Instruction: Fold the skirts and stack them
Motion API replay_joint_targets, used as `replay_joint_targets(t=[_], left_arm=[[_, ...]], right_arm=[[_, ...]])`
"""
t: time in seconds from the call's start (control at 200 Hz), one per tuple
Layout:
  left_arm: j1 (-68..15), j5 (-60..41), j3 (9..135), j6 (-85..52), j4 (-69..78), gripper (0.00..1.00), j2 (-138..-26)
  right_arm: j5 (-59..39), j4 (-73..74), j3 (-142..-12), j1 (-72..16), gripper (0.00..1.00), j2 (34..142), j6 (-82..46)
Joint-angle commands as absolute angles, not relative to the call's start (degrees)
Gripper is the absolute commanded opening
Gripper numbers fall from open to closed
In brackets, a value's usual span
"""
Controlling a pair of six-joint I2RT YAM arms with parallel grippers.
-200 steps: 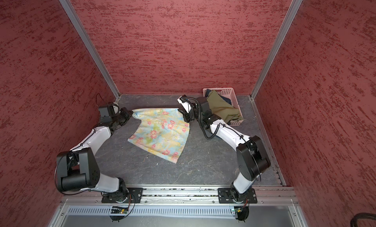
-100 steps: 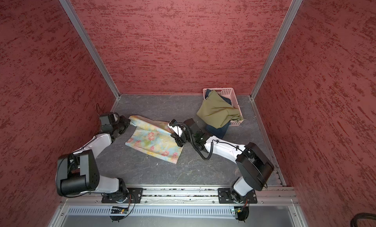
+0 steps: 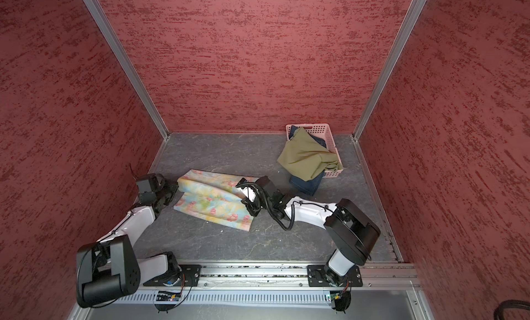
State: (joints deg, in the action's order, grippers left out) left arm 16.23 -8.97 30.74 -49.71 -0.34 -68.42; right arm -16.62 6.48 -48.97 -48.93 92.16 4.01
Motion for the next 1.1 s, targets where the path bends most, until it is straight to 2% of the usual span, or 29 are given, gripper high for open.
replay_joint_targets(t=[0.0, 0.04, 0.09, 0.15, 0.265, 0.331, 0.456, 0.606, 0.746, 0.927, 1.092], left_arm=[[17.2, -6.4, 30.1, -50.7, -2.9, 0.55, -66.2], [17.3, -5.4, 29.8, -51.5, -4.2, 0.62, -65.1], [17.9, -4.9, 29.0, -52.4, -4.8, 0.65, -63.2], [18.2, -3.7, 27.9, -52.9, -5.3, 0.67, -60.1], [18.5, -1.3, 29.4, -51.6, -8.9, 0.68, -57.0], [18.5, -1.2, 31.8, -50.0, -12.0, 0.69, -57.7], [18.3, -3.1, 35.5, -46.2, -16.7, 0.68, -61.0], [17.4, -6.9, 41.3, -39.9, -24.8, 0.68, -68.2], [14.7, -6.7, 44.2, -36.4, -28.4, 0.69, -72.8], [8.3, -1.4, 46.5, -33.5, -30.3, 0.71, -77.9], [7.3, 1.0, 45.8, -33.0, -29.8, 0.71, -80.7]], right_arm=[[-15.5, 7.4, -47.7, -50.7, 0.09, 91.8, 3.3], [-15.1, 7.4, -47.0, -51.1, 0.11, 91.3, 3.3], [-14.8, 7.9, -45.8, -51.1, 0.17, 90.3, 3.0], [-14.3, 8.4, -44.4, -51.1, 0.23, 88.3, 2.7], [-13.8, 9.2, -42.0, -51.2, 0.43, 83.7, 2.4], [-12.7, 9.1, -41.2, -51.2, 0.49, 81.6, 2.1], [-9.4, 9.1, -40.8, -50.7, 0.5, 81.2, -1.9], [-4.4, 4.7, -43.4, -48.3, 0.51, 85.3, -14.9], [-5.3, 2.6, -45.4, -45.0, 0.52, 89.7, -26.0], [-4.8, -2.0, -54.9, -43.0, 0.53, 99.0, -29.3], [-4.1, -3.6, -60.1, -41.4, 0.53, 106.0, -30.9]])
